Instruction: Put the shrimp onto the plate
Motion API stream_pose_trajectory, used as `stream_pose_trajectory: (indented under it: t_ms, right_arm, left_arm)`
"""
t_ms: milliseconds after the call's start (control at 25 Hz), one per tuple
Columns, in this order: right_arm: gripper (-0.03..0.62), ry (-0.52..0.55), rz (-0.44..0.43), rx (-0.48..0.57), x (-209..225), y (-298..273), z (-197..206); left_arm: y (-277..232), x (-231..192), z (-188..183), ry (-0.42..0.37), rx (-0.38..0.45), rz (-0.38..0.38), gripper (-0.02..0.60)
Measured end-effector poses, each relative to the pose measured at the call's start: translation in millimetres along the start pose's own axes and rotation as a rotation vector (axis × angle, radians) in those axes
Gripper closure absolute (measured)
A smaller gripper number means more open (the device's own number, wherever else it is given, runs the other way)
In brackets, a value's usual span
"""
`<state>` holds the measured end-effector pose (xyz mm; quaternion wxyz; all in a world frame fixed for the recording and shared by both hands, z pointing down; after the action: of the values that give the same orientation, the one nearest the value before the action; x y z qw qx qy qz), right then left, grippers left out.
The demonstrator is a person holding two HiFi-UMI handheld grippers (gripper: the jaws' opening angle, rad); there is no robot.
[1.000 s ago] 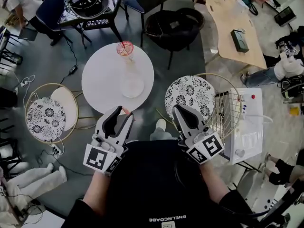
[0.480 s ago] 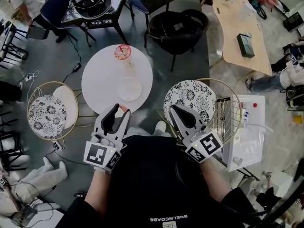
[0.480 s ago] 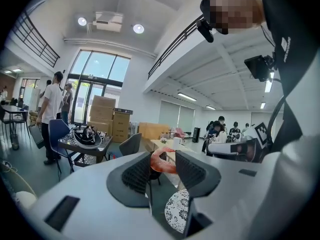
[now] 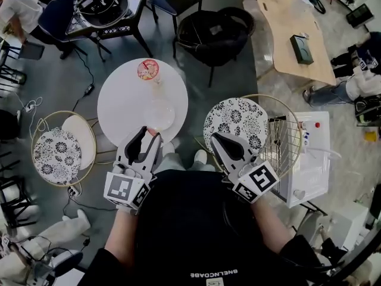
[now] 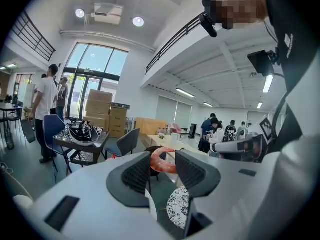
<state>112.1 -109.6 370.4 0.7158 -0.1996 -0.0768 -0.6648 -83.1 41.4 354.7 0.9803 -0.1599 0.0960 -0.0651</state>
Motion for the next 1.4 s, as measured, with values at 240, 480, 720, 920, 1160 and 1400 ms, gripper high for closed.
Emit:
stream_pose_trajectory:
  t_ms: [240, 480, 720, 920, 1160, 1400]
  right_arm:
    - [0.576, 0.008, 0.021, -0.036, -5, -19, 0]
    - [0.576, -0.001, 0.076, -0.058, -5, -33, -5]
    - [0.576, -0.020, 0.109, -0.084, -6, -46, -5]
    - [0.576, -0.026, 0.191, -0.097, -8, -41, -2]
    - [0.576, -0.032, 0.309, -0.108, -12, -25, 6]
    - [0.576, -0.044, 0.446, -0.095, -16, 0, 12]
  left_arm:
    - [-23, -24, 16, -0.028, -0.079, 0.076, 0.423]
    - [-47, -52, 35, -0.027, -0.145, 0.141, 0.423]
    - [-73, -77, 58, -0.017, -0.200, 0.182, 0.423]
    - [-99, -94, 86, -0.017, -0.273, 0.220, 0.423]
    - [-128, -111, 123, -0.019, -0.363, 0.247, 0.423]
    - [-158, -123, 169, -0.039, -0.456, 0.264, 0.423]
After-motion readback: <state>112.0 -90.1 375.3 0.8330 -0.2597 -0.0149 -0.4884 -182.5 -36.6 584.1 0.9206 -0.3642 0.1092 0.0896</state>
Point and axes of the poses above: the fingertips, and each gripper's own axes: y backward along the fingers, x to its right, z out of its underside, the point moved 7 cm from there along y, backward along the fingers, and after that the axes turned 3 degrees about -x, right-handed, at the moved point
